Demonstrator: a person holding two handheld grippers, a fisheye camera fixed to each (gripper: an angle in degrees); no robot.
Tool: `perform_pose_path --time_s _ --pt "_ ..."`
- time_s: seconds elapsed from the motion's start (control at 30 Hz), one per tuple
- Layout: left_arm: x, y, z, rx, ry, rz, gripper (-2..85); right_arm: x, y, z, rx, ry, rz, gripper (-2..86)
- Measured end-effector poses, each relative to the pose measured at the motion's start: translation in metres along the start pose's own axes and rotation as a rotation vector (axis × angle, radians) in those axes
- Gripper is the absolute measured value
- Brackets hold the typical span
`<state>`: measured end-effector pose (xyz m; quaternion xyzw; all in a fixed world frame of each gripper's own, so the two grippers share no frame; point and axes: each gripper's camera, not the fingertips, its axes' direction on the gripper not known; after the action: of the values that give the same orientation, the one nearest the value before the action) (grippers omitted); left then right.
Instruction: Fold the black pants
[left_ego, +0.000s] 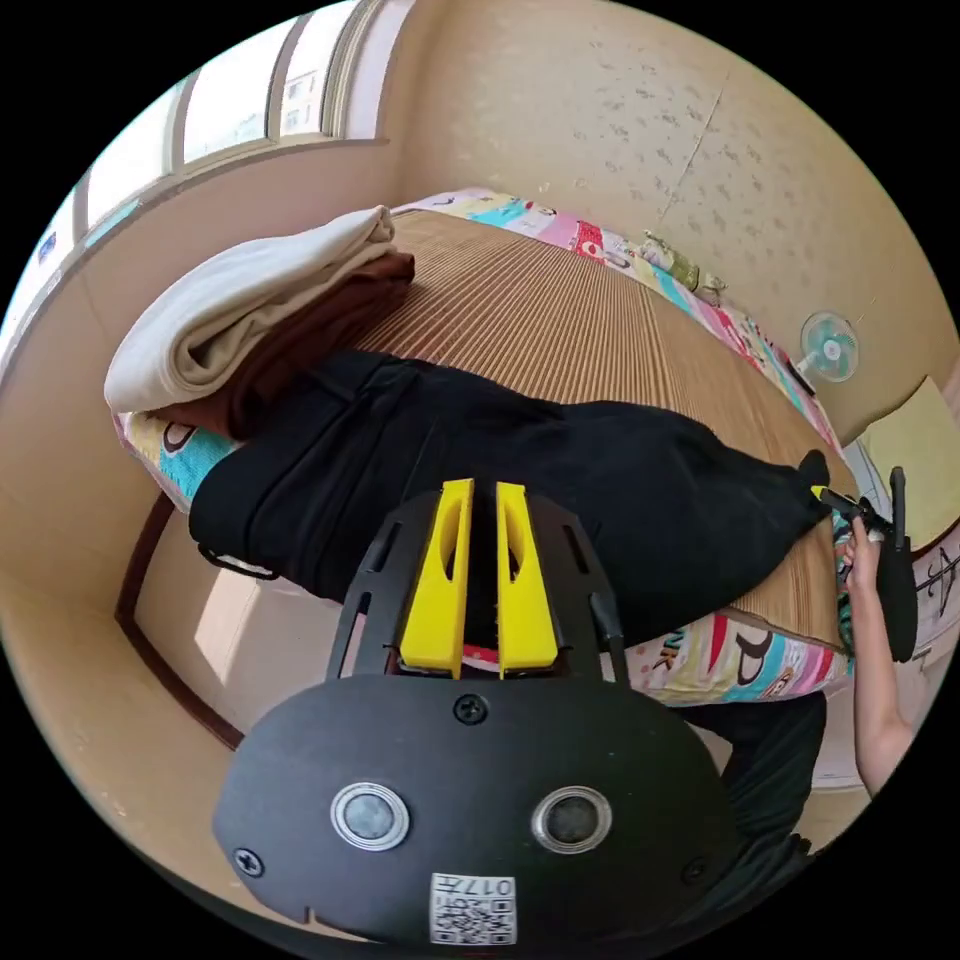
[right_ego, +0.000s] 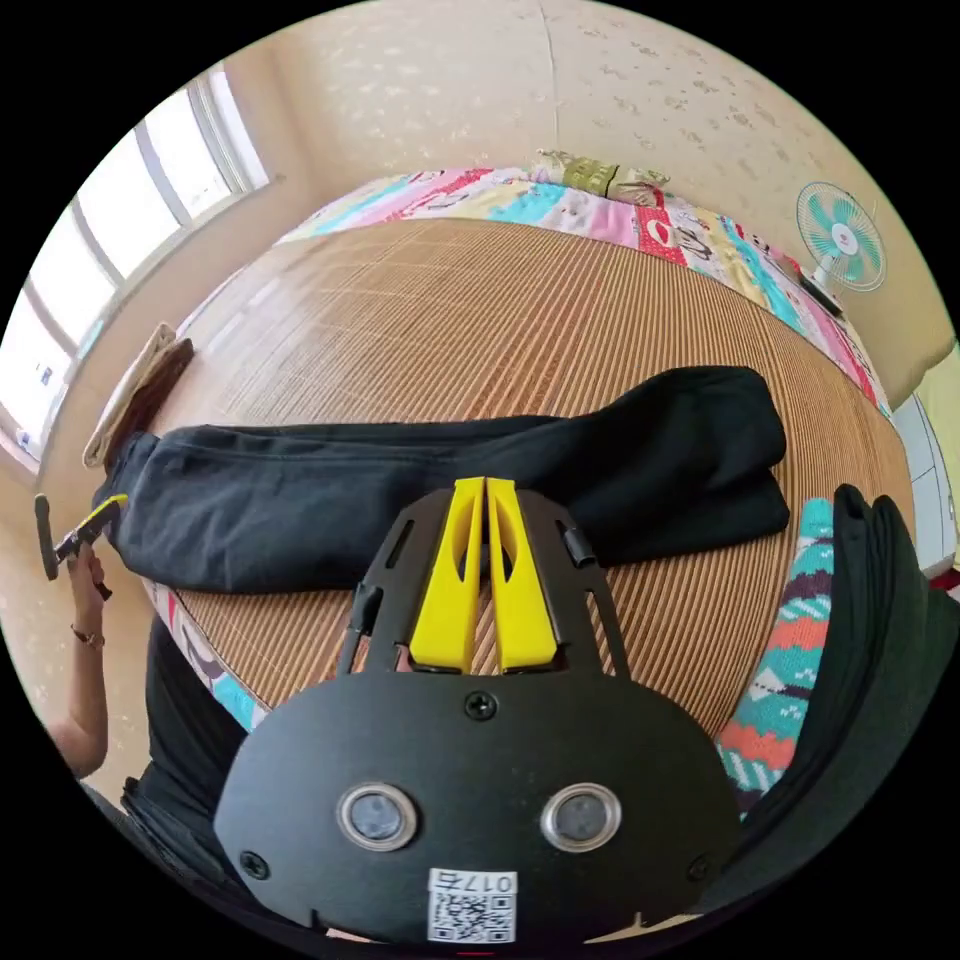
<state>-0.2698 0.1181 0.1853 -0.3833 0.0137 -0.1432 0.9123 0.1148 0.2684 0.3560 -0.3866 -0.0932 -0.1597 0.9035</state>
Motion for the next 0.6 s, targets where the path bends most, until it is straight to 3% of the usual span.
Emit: perform_pose_path --time_s 0.03,0.17,0.33,0.4,0.47,0.53,0.6 --pt "0.003 0.003 0.001 0.020 -0.023 0.040 1.2 -0.013 0.021 -0.003 0.086 0.079 -0.031 0.9" --pt "-0.002 0.001 -0.002 0.015 -0.199 0.068 -0.3 -0.032 0.062 -0.020 -0.054 0.169 -0.004 0.5" --pt "-0.062 0.046 -0.049 0.274 -0.078 -0.287 1.3 -0.028 0.138 -0.049 -0.123 0.110 0.034 0.4" --pt "-0.097 0.073 -0.064 0.362 -0.019 -0.487 12.6 -0.019 0.155 -0.056 -0.088 0.057 0.058 0.4" --pt "-0.125 0.073 -0.049 0.298 0.109 -0.600 18.7 -0.005 0.164 -0.061 -0.058 -0.009 0.095 0.3" --pt "-0.142 0.062 -0.025 0.257 0.278 -0.601 17.4 0.017 0.167 -0.065 -0.041 -0.114 0.171 0.3" --pt "-0.151 0.042 -0.021 0.166 0.231 -0.637 11.2 0.033 0.167 -0.067 -0.045 -0.188 0.219 0.2"
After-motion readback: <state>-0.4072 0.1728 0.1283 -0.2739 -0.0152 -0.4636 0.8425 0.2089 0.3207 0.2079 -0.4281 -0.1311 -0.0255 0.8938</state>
